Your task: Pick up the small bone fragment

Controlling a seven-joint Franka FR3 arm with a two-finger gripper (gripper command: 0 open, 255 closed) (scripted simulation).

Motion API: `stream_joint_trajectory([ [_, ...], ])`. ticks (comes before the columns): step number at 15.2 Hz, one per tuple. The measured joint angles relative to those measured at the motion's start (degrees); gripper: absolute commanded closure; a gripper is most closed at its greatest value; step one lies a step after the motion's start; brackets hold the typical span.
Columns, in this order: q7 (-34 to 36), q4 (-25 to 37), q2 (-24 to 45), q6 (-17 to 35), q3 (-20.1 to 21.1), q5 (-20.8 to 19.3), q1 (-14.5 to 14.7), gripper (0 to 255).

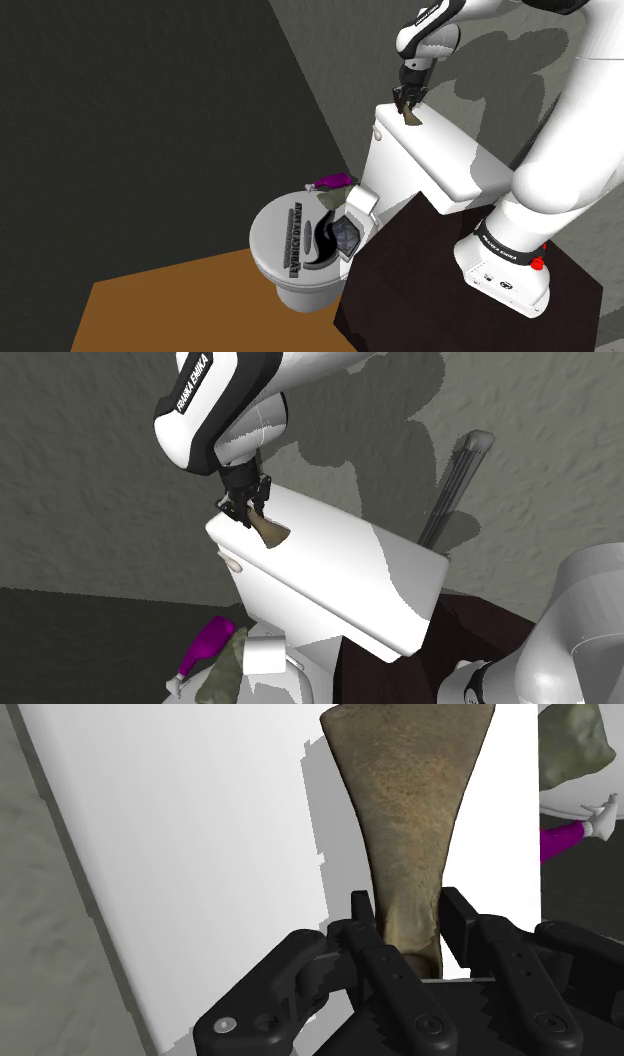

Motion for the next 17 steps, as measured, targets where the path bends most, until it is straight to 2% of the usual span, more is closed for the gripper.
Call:
stream_joint_trajectory([
  [17,1.6,4.1,-6.0,-9.8,-0.7,-2.5,0.7,255],
])
